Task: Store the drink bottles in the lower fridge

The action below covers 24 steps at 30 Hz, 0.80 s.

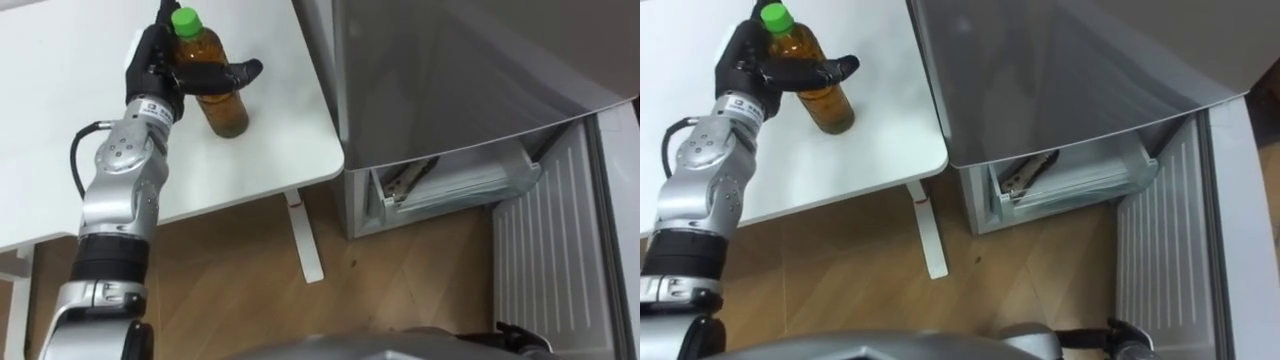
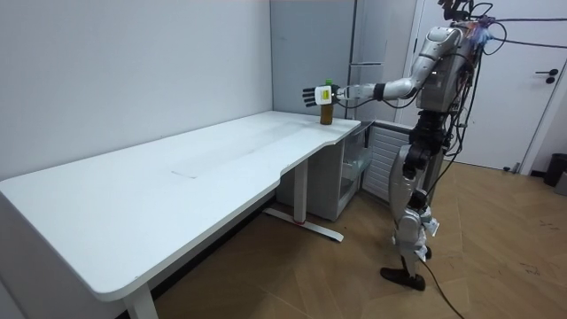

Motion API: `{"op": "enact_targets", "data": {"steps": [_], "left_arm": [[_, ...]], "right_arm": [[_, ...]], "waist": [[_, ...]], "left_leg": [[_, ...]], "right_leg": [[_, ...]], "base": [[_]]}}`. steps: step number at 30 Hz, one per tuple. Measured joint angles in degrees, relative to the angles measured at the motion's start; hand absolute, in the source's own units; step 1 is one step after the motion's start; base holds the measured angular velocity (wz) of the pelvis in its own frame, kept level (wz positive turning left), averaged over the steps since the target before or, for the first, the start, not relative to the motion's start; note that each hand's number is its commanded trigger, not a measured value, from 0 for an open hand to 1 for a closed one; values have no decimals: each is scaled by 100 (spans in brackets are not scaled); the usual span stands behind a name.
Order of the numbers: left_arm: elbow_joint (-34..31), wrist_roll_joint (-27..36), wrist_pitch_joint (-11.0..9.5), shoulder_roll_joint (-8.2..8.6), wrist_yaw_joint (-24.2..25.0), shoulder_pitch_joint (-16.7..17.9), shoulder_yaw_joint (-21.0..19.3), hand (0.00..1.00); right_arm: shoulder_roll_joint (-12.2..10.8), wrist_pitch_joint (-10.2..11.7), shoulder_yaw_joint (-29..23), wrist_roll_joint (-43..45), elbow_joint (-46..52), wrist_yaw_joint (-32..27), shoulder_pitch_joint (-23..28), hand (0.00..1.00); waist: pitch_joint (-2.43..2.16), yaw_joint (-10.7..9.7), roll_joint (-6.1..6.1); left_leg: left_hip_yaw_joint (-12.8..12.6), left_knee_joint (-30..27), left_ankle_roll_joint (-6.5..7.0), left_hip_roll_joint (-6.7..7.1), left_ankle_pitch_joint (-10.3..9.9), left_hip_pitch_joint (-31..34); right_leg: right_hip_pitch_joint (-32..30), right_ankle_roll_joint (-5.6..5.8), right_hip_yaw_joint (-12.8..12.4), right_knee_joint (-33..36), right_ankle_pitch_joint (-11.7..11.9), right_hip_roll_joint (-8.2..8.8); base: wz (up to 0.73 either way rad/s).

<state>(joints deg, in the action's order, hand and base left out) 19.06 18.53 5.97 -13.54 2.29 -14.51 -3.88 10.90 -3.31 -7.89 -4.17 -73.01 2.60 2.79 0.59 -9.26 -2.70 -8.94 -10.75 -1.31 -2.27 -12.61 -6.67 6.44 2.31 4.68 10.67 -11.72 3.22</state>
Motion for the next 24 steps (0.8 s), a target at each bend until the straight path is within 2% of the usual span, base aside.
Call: {"op": "enact_targets", "data": {"steps": [1, 2, 6, 24], "left_arm": [[26, 1, 0, -29, 0, -1, 33, 64], [58, 0, 1, -72, 0, -1, 86, 100], [99, -2, 3, -123, 0, -1, 179, 100], [101, -25, 30, -119, 109, -1, 303, 100]], "right_arm": [[0, -3, 5, -5, 0, -5, 4, 0], [0, -11, 10, -7, 0, -9, 5, 0], [1, -46, 48, -4, 4, -34, -2, 0], [3, -23, 52, -15, 10, -9, -5, 0]], "waist": [[-2, 0, -3], [-4, -1, -8], [-5, -4, -10], [-16, 7, -25]], "left_leg": [[0, 0, 0, 0, 0, -2], [0, 0, 0, 0, 0, -1], [0, 2, 0, 0, 0, -3], [-2, 2, 0, -2, 0, 12]], "right_leg": [[1, 0, 0, 0, 0, 0], [0, 0, 1, 0, 0, 0], [1, -1, 4, 0, 1, 0], [-48, -3, 3, 3, 3, 0]], "base": [[0], [0], [0], [0]]}}
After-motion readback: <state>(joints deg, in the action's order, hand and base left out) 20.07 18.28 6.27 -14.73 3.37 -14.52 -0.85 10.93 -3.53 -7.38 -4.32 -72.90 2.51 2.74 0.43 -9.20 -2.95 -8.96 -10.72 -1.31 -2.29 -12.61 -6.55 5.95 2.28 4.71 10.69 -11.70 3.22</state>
